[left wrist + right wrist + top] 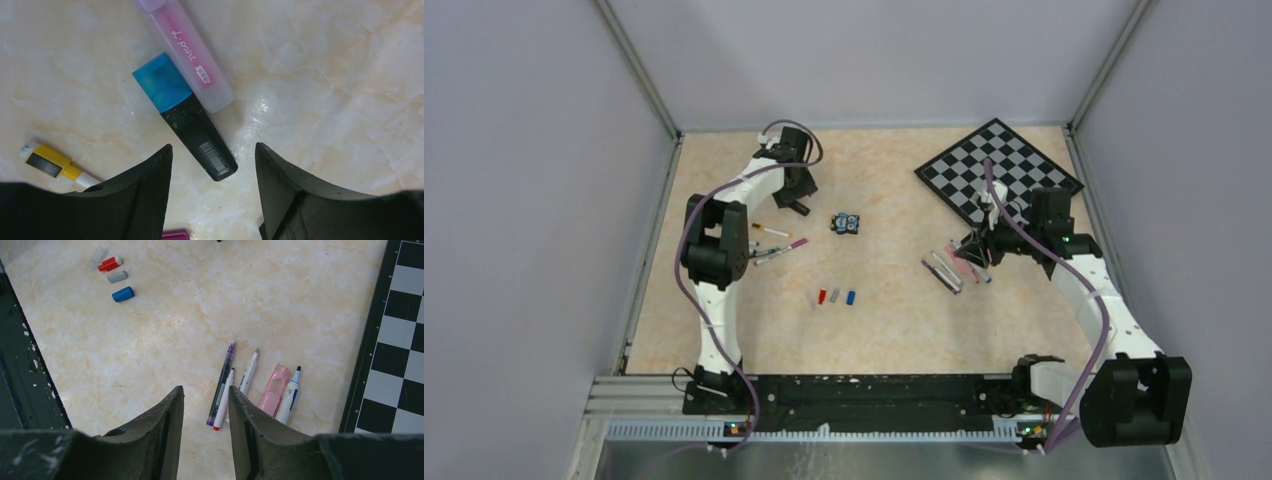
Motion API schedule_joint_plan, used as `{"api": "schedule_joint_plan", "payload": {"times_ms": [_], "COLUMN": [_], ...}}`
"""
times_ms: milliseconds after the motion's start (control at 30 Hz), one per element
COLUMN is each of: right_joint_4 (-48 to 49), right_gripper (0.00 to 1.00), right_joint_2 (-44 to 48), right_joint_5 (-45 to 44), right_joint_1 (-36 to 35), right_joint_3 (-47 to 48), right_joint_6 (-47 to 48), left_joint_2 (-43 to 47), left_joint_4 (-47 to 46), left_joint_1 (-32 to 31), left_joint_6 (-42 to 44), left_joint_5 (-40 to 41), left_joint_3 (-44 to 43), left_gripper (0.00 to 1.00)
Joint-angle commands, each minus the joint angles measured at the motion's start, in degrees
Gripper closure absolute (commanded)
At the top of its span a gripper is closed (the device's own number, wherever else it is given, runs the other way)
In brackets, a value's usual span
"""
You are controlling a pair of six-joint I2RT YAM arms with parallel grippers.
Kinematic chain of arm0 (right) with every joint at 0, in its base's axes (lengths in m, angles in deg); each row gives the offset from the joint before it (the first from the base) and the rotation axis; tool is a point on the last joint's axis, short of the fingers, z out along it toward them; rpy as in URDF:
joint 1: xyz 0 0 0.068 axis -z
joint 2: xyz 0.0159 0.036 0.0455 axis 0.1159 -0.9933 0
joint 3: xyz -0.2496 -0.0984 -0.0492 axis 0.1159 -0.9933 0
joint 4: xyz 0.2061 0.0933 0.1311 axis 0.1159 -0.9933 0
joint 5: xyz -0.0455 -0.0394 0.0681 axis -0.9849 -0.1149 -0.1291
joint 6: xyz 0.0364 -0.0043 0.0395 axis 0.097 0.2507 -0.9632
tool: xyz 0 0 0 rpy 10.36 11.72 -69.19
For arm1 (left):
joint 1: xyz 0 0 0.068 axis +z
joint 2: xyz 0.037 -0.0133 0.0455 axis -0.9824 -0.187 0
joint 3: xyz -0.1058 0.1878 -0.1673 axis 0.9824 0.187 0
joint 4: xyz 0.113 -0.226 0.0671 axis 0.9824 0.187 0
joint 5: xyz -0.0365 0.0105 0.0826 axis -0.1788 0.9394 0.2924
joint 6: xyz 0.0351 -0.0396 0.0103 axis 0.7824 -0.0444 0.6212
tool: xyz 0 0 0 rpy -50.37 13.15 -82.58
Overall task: Open the pen caps
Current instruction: Pick up the pen from the center of the board.
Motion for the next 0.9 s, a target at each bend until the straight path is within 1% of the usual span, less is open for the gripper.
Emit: {"api": "schedule_joint_plan", "payload": {"times_ms": [0,67,233,533,733,867], "right_joint_4": [1.5,1.5,1.6,1.8,1.8,1.7], "right_gripper": [0.63,0.63,0.63,0.63,0.63,0.63], "right_joint_2": [1.7,1.7,1.8,1.7,1.6,1.6], "right_joint_5": [0.7,0.6,0.7,0.5,0.5,0.5], "right_joint_1": [0.3,0.3,0.3,0.3,0.3,0.3], "right_joint_3": [-0.2,-0.2,-0.3,-0.4,-0.5,-0.5], "right_joint_6": [1.0,1.0,1.0,1.0,0.9,1.0], "left_joint_2": [-2.0,-2.4,-3.9,-7.7,-7.7,-7.2], "left_joint_4": [4.7,4.9,5.8,9.3,10.0,10.0], "left_joint_1": [0.1,0.2,0.3,0.8,1.2,1.4], "left_joint_6": [-1.0,-1.1,-1.0,-0.9,-1.2,-0.9], "left_joint_5": [3.0,3.9,5.3,4.9,5.6,6.2], "left_joint_3": [-3.1,-3.1,-3.7,-7.8,-7.2,-6.1], "left_gripper": [0.37,0.39,0.39,0.42,0.52,0.63]}}
